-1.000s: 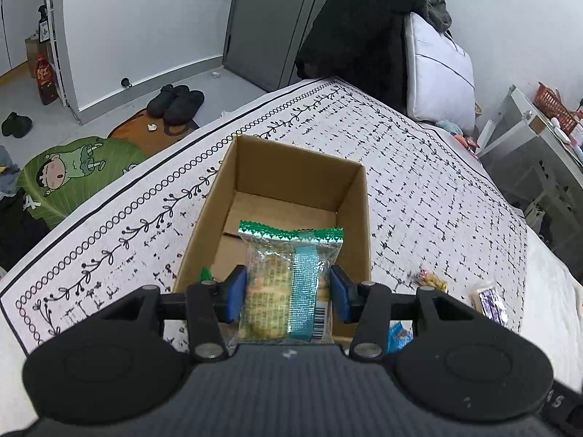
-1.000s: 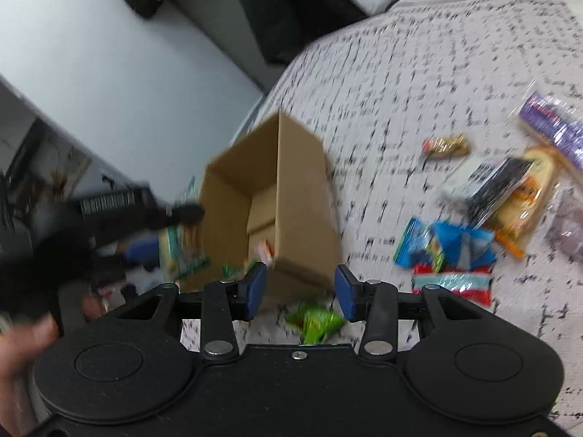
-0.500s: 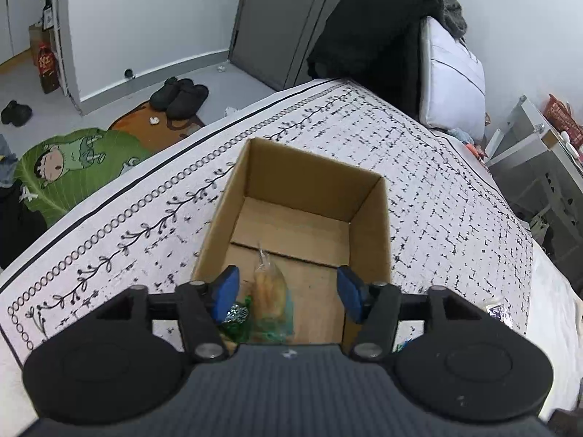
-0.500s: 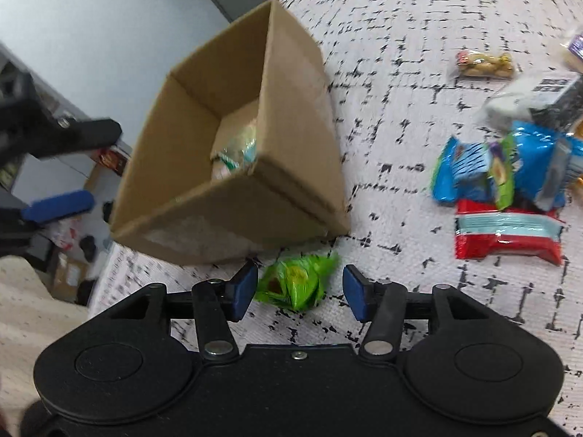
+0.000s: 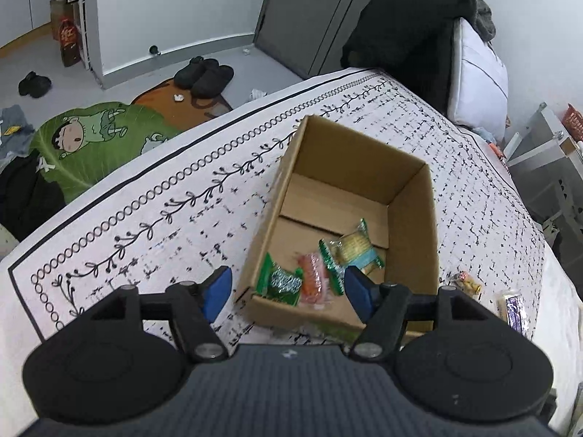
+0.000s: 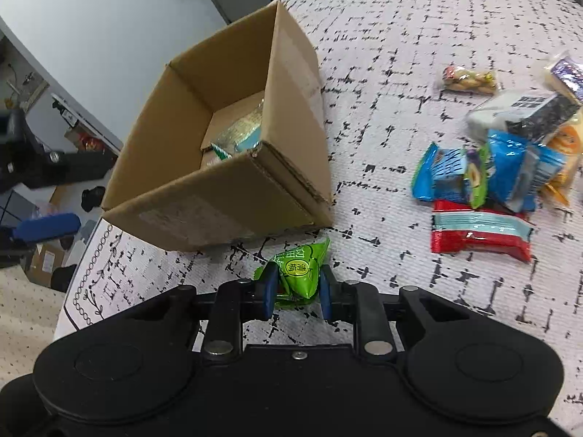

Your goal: Organize snacks

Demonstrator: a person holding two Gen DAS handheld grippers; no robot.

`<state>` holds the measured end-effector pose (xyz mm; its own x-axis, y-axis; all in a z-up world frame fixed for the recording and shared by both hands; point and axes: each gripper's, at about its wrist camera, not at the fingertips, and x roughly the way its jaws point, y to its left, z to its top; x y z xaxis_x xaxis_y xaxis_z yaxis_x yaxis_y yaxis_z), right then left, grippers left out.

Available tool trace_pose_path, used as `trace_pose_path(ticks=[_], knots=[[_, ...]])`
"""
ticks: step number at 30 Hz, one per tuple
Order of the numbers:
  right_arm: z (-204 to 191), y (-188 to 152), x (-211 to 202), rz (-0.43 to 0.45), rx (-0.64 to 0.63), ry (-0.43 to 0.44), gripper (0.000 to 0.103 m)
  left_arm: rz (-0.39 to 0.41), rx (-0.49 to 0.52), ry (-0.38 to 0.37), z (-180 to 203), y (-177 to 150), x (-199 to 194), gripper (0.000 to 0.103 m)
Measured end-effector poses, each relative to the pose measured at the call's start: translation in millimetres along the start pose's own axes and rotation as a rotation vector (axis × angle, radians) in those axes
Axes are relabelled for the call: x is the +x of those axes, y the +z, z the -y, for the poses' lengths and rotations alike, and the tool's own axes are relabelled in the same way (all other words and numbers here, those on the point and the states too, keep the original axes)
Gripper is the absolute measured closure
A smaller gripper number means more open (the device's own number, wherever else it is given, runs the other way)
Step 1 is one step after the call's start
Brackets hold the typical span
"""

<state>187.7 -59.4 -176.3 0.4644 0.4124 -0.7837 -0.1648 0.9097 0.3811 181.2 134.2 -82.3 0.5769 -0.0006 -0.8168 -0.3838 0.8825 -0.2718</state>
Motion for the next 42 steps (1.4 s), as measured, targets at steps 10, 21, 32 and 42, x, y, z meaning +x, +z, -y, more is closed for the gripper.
trace_pose_path(ticks=[10,21,32,42], knots=[[-12,3,-30,0.059,-0.029,0.034,0.083,-0.006,0.0,-0.019,-4,-9,-10,0.036],[-27,4,-62,0.111,-0.077,0.098,0.083,-0.001,-0.009,-0.03,-13,-15,-22,0.036],[-22,20,-94,0.234,-0.057,0.175,0.083,-0.001,-0.023,-0.044,-19,-16,-25,0.036],[-21,44,-78,0.392,0.019,0.208,0.079,-0.004,0.003,-0.057,-14,-19,-24,0.036]])
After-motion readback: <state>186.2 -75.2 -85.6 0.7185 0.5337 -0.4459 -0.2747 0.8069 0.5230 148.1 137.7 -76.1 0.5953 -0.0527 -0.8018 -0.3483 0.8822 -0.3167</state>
